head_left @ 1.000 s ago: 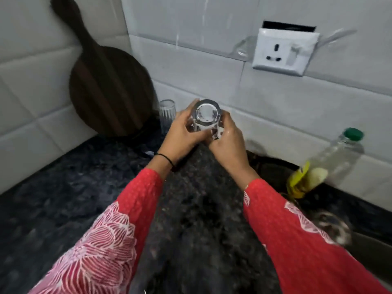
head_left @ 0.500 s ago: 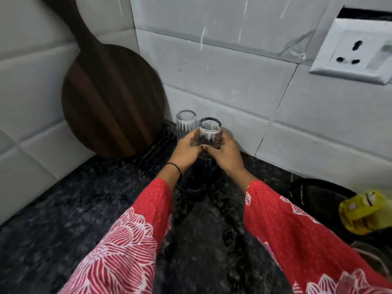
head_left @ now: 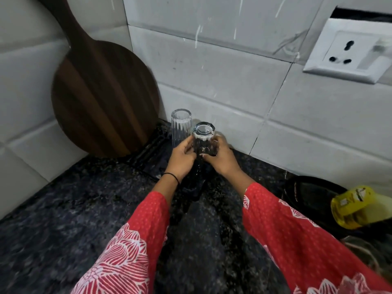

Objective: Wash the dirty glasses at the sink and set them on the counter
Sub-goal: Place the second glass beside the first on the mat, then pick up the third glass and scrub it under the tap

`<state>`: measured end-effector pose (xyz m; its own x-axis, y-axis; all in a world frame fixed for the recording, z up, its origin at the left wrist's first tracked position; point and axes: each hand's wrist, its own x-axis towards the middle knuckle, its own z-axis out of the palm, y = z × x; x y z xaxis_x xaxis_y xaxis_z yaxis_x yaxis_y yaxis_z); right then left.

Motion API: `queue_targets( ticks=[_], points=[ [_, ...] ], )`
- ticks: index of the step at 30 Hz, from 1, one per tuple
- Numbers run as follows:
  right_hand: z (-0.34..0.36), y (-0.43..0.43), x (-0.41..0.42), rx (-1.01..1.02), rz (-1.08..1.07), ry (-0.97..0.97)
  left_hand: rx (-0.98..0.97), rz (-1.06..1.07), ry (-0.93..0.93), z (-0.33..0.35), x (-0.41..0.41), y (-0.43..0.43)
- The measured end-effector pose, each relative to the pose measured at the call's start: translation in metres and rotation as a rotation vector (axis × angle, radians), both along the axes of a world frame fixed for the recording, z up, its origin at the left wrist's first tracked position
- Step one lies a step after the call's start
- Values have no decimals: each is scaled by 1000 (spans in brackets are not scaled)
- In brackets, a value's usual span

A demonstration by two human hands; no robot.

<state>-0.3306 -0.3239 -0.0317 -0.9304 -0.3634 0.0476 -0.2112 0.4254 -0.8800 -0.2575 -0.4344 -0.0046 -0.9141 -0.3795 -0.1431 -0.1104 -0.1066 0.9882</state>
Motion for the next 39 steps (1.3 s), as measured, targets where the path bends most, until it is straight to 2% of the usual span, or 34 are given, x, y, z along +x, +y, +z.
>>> queue_targets(
  ticks=[5,10,14,16,19,21,24,27,29,34,39],
  points=[
    [40,18,38,-131,-175,-45,-154,229,56,29,28,30],
    [96,87,116,-467,-221,-27,-143,161,276,71,92,94],
    [115,175,187,-613,-264,151,-146,84,419,93,145,159],
    [115,218,217,-615,-336,283,-143,41,480,99,168,193],
    [99,287,248,-504,-542,473,-176,-68,516,93,193,247],
    [79,324,261,-468,-701,516,-187,-148,493,78,200,279],
    [45,364,265,-422,-860,391,-153,-309,402,57,200,324],
    [21,381,257,-300,-719,119,-224,-459,251,33,183,356],
    [10,383,242,-239,-598,-2,-296,-449,185,22,175,376],
    [2,379,214,-279,-508,-35,-303,-351,37,20,165,402],
    [9,416,236,-400,-544,-40,-341,-378,68,25,174,422]
  ],
)
